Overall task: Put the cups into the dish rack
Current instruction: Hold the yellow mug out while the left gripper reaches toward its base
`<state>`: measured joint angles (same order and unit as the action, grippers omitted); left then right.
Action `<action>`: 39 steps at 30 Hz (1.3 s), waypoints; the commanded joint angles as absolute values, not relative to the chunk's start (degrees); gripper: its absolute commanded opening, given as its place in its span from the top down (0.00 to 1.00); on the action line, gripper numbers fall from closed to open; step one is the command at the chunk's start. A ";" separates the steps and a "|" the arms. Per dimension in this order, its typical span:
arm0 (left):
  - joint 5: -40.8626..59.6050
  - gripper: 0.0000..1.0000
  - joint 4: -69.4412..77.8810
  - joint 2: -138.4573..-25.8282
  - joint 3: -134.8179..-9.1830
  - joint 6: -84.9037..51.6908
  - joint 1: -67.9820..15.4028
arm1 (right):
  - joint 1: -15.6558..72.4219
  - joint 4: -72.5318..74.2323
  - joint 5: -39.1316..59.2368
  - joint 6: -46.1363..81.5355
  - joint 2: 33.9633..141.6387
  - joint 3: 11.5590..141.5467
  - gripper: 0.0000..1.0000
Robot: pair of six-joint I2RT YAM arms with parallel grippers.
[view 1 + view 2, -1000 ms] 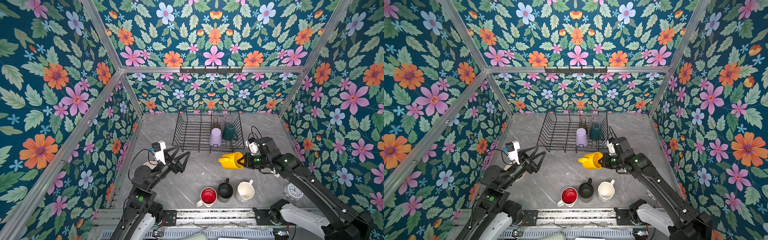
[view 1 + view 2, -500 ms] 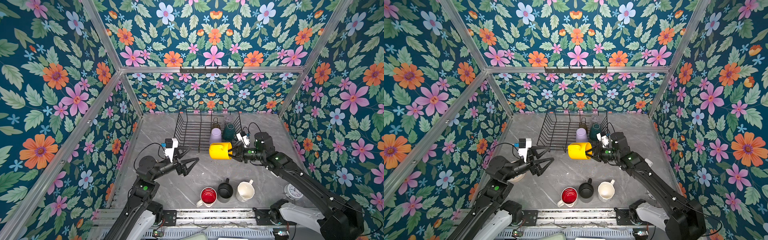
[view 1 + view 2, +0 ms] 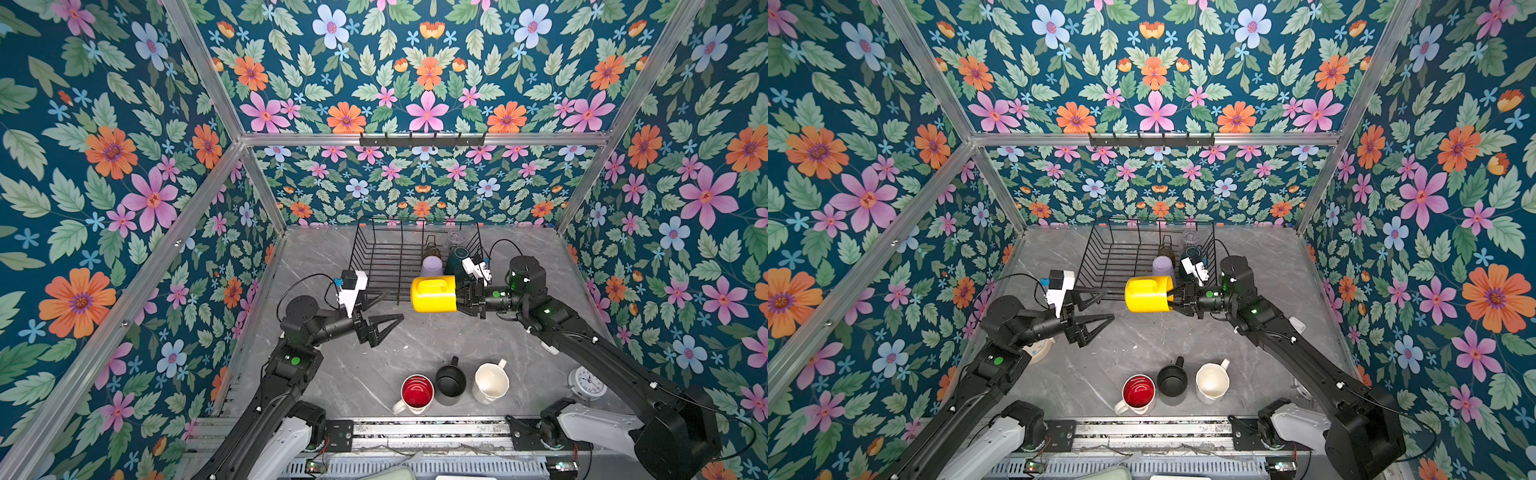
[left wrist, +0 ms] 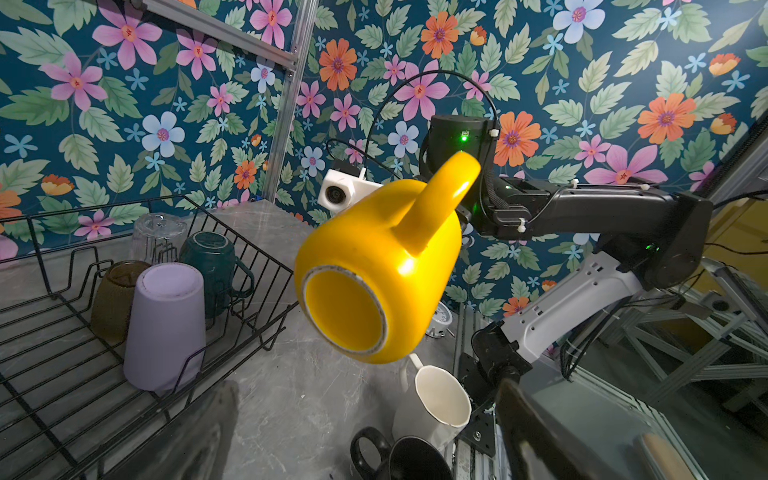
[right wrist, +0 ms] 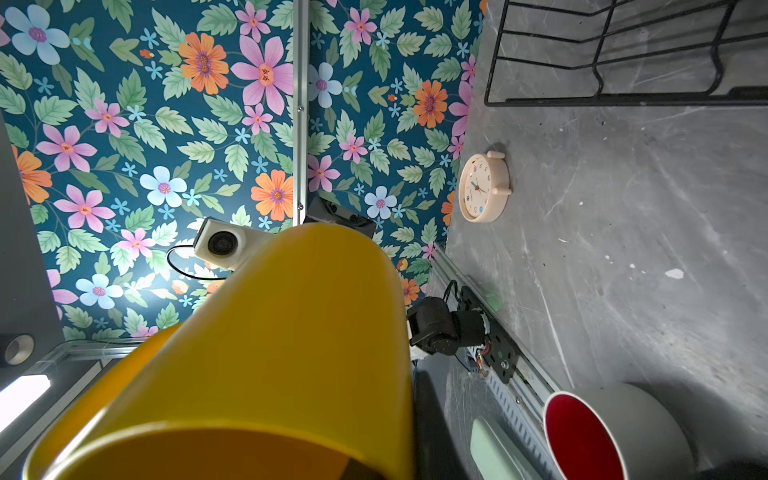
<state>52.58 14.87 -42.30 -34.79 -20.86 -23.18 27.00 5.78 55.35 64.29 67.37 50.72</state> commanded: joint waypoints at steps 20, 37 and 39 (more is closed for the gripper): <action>58.27 0.02 18.98 -42.54 -34.78 -20.47 -23.52 | 33.40 16.45 60.42 67.83 74.59 55.30 1.00; 54.51 0.01 18.46 -41.73 -34.37 -19.79 -23.49 | 35.79 20.92 61.68 70.75 74.65 54.42 1.00; 54.25 0.01 18.54 -41.83 -34.24 -19.82 -23.53 | 35.79 20.92 61.77 70.75 74.19 54.32 1.00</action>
<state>55.27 17.17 -41.82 -34.35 -20.53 -23.57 35.68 16.45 60.10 70.32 74.89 54.30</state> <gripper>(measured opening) 0.991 0.094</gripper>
